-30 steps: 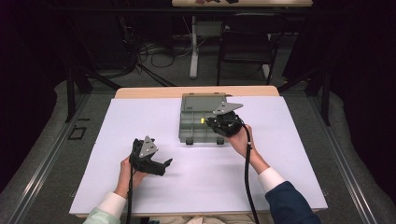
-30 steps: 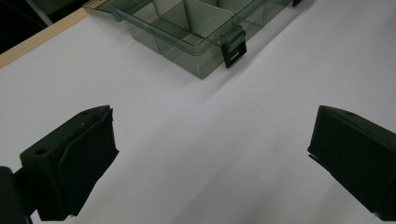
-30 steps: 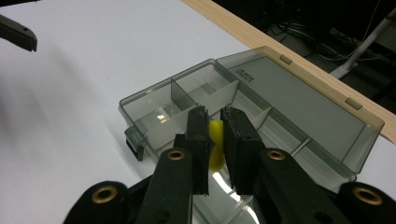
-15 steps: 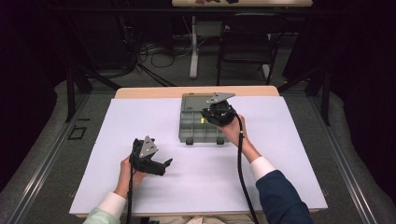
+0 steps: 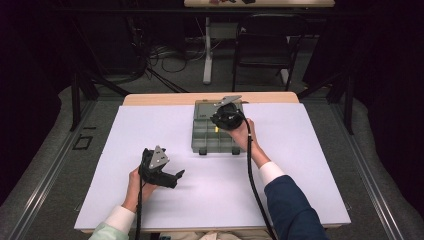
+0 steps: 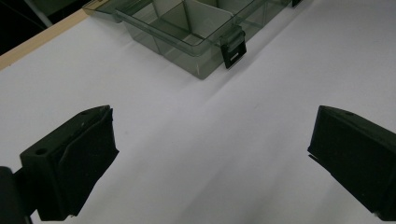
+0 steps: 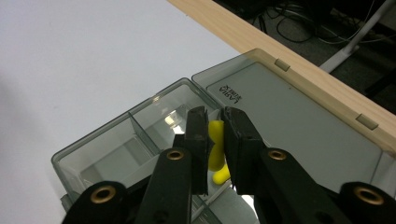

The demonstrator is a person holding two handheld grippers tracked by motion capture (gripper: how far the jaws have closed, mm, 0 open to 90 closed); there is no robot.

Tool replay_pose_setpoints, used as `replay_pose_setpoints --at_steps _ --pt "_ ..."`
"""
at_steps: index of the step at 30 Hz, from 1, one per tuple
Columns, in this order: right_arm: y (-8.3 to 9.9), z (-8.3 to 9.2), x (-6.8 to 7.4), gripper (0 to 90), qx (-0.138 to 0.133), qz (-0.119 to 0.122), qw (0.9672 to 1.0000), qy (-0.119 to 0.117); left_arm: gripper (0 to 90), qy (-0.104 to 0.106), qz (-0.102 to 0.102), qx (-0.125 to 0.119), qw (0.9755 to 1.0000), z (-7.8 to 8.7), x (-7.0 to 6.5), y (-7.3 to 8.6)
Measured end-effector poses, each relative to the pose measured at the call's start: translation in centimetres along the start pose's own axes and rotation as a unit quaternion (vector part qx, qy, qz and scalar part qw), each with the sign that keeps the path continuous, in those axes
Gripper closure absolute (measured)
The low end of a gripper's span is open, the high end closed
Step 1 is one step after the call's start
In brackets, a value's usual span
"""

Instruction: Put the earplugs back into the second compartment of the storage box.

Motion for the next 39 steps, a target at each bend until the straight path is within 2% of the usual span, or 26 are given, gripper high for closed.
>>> replay_pose_setpoints --at_steps 7,11,13,17,20,22,27,30,34,39 --pt "0.6 -1.9 -0.2 79.1 0.022 -0.007 0.9997 0.001 0.1 0.000 0.000 0.000 1.0000 0.0 0.0 0.0" --pt "1.2 -2.7 -0.2 70.6 0.045 -0.008 0.9989 0.001 0.1 0.001 0.000 0.000 1.0000 0.0 0.0 0.0" --pt "1.3 -2.8 -0.3 66.6 0.045 -0.013 0.9989 -0.001 0.1 0.000 -0.001 0.000 1.0000 0.0 0.0 0.0" --pt "1.4 -2.4 -0.5 62.2 0.041 -0.019 0.9989 -0.009 0.1 0.002 0.000 0.000 1.0000 0.0 0.0 0.0" --pt "1.5 -1.8 -0.5 51.7 0.037 -0.024 0.9988 -0.019 0.1 0.001 0.000 0.000 1.0000 0.0 0.0 0.0" --pt "1.6 -1.3 -0.5 40.7 0.029 -0.028 0.9989 -0.024 0.1 0.001 0.000 0.000 1.0000 0.0 0.1 0.0" --pt "2.4 -0.2 -0.2 20.9 0.027 -0.025 0.9984 -0.044 0.1 0.001 -0.001 0.000 1.0000 0.0 0.0 0.0" --pt "2.9 0.3 0.1 14.9 0.024 -0.017 0.9983 -0.050 0.1 0.002 0.000 -0.001 1.0000 -0.1 -0.1 -0.1" --pt "3.6 1.1 0.4 11.1 0.023 -0.008 0.9979 -0.061 0.1 0.000 -0.002 -0.001 1.0000 0.0 0.1 -0.1" --pt "4.5 2.3 0.3 5.5 0.018 -0.009 0.9980 -0.059 0.1 0.001 -0.001 -0.001 1.0000 0.0 0.1 -0.1"
Point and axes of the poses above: each handheld gripper's, and its own axes: z roughly backward along the jaws, y roughly out of its underside, x roughly to its left, the point moved 10 cm from there along -z, roughly forward along the jaws, and after that the axes turned 14 degrees about x, right-handed, at the moved point
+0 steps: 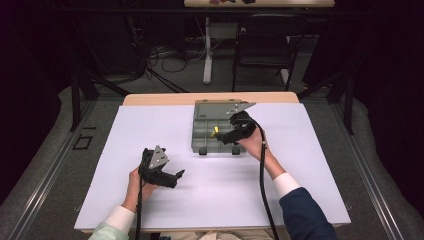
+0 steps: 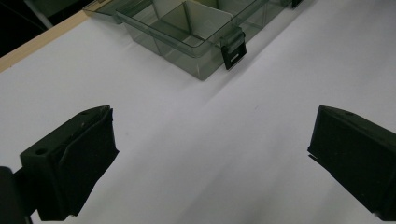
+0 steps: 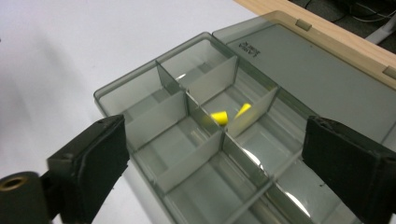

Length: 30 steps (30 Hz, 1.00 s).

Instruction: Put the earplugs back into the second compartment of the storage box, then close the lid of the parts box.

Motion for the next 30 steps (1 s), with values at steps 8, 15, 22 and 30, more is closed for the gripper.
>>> replay_pose_setpoints --at_steps 8,15,22,30 --pt "2.2 1.3 -0.1 0.9 -0.002 0.006 1.0000 -0.001 0.1 0.005 0.002 0.001 1.0000 0.0 -0.2 -0.3" --pt "4.0 2.7 0.3 0.5 -0.018 0.004 0.9998 -0.005 0.0 0.022 0.011 0.001 0.9997 -0.2 0.0 -1.4" --pt "5.9 3.4 1.1 0.3 -0.020 0.010 0.9997 -0.005 0.0 0.034 0.008 0.007 0.9994 -0.7 0.0 -3.0" --pt "7.5 4.4 1.3 0.5 -0.027 0.004 0.9996 -0.002 0.0 0.038 0.010 0.008 0.9992 -1.7 0.7 -5.7"
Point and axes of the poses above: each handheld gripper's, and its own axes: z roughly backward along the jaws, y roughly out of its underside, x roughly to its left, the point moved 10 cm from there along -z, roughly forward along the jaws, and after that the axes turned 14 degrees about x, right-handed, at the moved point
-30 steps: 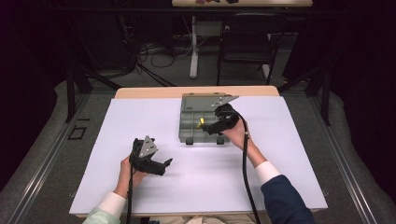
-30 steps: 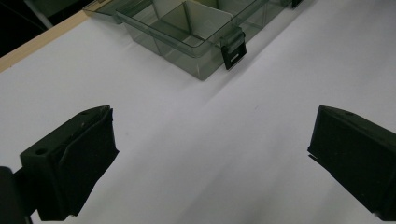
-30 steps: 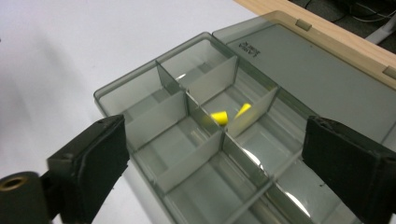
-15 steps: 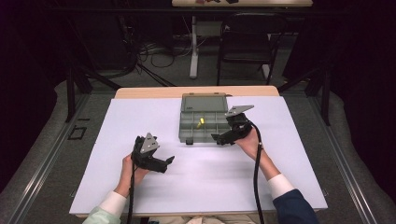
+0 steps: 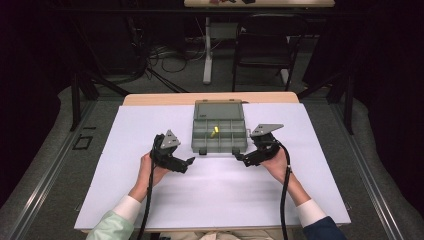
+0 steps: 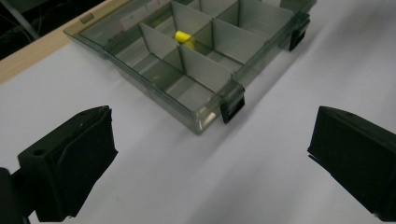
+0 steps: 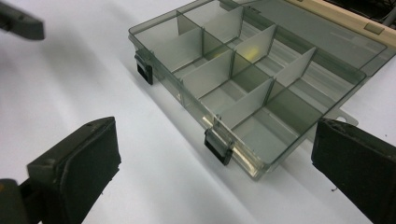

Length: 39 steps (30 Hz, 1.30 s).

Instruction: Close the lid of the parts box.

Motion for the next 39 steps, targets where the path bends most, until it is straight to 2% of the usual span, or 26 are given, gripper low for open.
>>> replay_pose_setpoints --at_steps 4,8,15,20,27,31,39 --pt "0.7 -0.2 0.3 0.6 0.003 0.002 1.0000 0.004 0.0 0.002 0.001 -0.003 1.0000 -0.9 0.5 -1.8" --pt "0.9 -0.3 0.4 0.7 0.003 0.002 1.0000 0.002 0.7 -0.001 0.002 0.006 1.0000 -2.1 0.9 -3.5" --pt "1.1 -0.4 0.4 1.2 0.004 0.001 1.0000 0.001 11.8 -0.004 -0.003 0.025 0.9997 -4.2 1.2 -5.2" --pt "1.2 -0.4 0.3 1.4 0.003 -0.002 1.0000 0.004 22.3 -0.010 0.001 0.048 0.9988 -5.8 1.2 -5.6" --pt "1.2 -0.5 0.4 1.6 0.002 0.000 1.0000 0.002 36.0 -0.024 0.018 0.071 0.9970 -7.7 1.8 -6.0" --pt "1.3 -0.6 0.2 2.8 0.004 -0.001 1.0000 0.004 42.6 -0.019 0.031 0.074 0.9966 -8.4 2.0 -6.0" --pt "0.8 -0.5 -0.3 6.1 -0.007 -0.003 0.9997 0.023 50.6 -0.021 0.033 0.080 0.9960 -9.2 1.9 -5.8"
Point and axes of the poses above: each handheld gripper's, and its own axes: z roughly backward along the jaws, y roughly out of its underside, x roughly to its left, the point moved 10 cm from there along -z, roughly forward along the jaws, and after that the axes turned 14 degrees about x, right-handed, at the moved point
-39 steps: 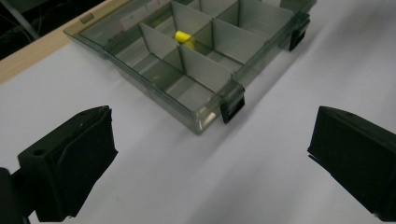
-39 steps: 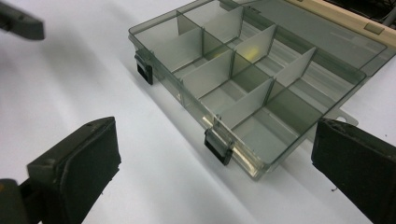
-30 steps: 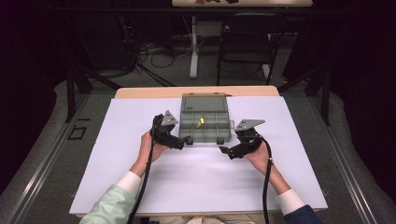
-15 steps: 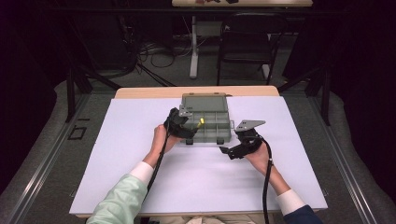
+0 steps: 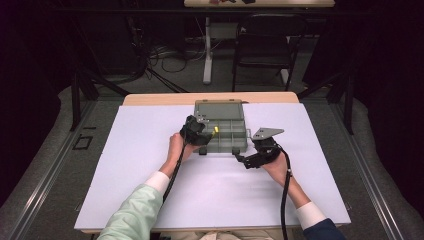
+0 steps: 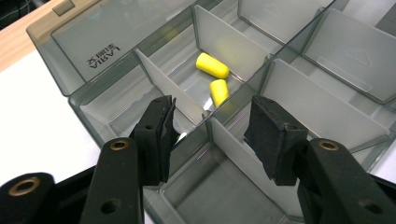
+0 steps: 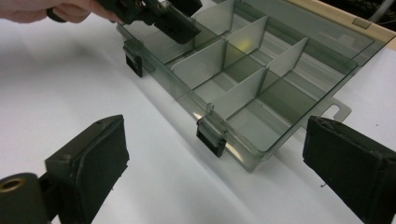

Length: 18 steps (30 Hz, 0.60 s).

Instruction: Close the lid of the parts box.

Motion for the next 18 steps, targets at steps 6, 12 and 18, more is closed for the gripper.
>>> replay_pose_setpoints --at_steps 6,12,18 --pt "-1.0 0.1 -0.9 13.5 -0.010 -0.007 0.9999 0.012 52.8 0.000 0.005 0.002 1.0000 -0.2 0.0 -0.1" --pt "-2.4 0.1 -2.3 20.6 -0.012 -0.013 0.9993 0.033 54.0 -0.003 0.005 -0.001 1.0000 -0.4 0.0 -0.2" --pt "-3.5 -0.4 -4.4 38.8 -0.016 -0.031 0.9978 0.057 56.0 -0.008 -0.002 0.001 1.0000 -0.6 0.0 -0.2"
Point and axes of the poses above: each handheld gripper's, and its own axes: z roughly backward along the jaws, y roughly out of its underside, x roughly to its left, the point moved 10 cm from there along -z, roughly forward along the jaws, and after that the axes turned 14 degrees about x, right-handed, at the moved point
